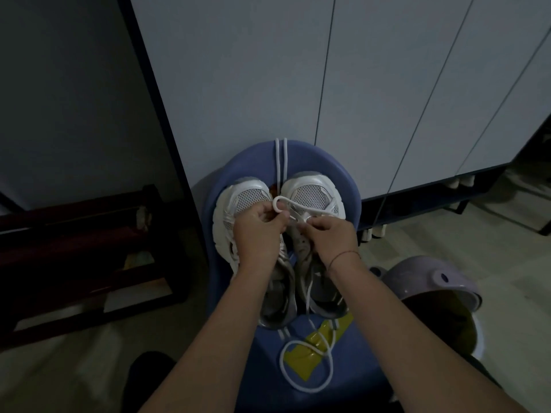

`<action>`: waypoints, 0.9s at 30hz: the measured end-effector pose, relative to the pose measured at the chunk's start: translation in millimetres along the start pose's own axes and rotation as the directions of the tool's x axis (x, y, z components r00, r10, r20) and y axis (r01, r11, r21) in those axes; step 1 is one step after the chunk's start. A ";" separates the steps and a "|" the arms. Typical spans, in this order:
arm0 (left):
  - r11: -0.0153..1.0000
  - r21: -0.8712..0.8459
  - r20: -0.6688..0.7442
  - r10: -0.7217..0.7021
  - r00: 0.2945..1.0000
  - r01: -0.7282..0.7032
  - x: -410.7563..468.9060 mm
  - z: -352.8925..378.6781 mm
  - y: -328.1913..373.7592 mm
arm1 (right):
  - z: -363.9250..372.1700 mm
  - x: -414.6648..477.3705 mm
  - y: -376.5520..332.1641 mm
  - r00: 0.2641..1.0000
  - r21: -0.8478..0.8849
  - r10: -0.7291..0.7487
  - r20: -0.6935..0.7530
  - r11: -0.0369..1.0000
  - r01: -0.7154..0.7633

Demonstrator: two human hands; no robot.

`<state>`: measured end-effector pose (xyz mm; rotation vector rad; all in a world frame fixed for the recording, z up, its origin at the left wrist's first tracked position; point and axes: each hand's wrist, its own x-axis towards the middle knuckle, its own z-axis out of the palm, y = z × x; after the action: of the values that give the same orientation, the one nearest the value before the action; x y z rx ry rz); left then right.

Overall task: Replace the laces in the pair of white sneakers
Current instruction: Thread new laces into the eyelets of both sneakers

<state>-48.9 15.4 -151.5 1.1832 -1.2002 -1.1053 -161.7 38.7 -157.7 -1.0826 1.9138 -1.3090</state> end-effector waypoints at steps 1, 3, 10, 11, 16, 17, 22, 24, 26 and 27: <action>1.000 0.006 0.001 0.004 1.000 -0.004 -0.1 0.3 -0.8 | -1.6 0.4 1.7 1.000 0.024 0.012 0.013 1.000 -0.012; 0.999 0.037 0.015 0.011 1.000 -0.011 -0.5 0.9 -2.5 | -4.3 1.0 5.0 0.999 0.090 0.044 0.028 0.995 -0.047; 0.982 0.172 0.045 0.075 0.996 -0.082 -8.8 7.6 -0.1 | -17.1 -6.9 0.4 0.989 0.177 0.102 0.106 0.977 -0.120; 0.977 0.194 0.039 0.081 0.996 -0.087 -8.9 8.3 -0.2 | -18.8 -7.9 -0.8 0.987 0.172 0.105 0.123 0.977 -0.125; 0.965 0.252 0.073 0.060 0.996 -0.077 -3.5 5.6 -1.2 | -25.7 -9.0 -5.9 0.964 0.241 0.144 0.222 0.950 -0.198; 0.965 0.251 0.088 0.061 0.994 -0.081 -2.6 4.7 -1.3 | -26.7 -8.8 -6.6 0.957 0.266 0.159 0.242 0.938 -0.223; 0.966 0.248 0.099 0.056 0.994 -0.079 0.4 4.3 -3.0 | -29.8 -7.6 -7.9 0.928 0.298 0.199 0.315 0.908 -0.295; 0.981 0.190 0.074 0.033 0.997 -0.046 0.5 5.2 -2.7 | -30.8 -7.6 -9.0 0.920 0.297 0.220 0.324 0.900 -0.320; 0.980 0.195 0.060 0.034 0.998 -0.045 0.6 6.7 -3.3 | -32.0 -7.5 -10.3 0.914 0.298 0.237 0.331 0.892 -0.339; 0.977 0.207 0.058 0.036 0.998 -0.047 0.6 7.7 -3.8 | -32.4 -7.3 -11.0 0.911 0.300 0.242 0.333 0.889 -0.346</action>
<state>-56.6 14.0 -155.3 1.2867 -1.4036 -1.0042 -180.9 58.1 -135.8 -0.7155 1.4847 -1.1866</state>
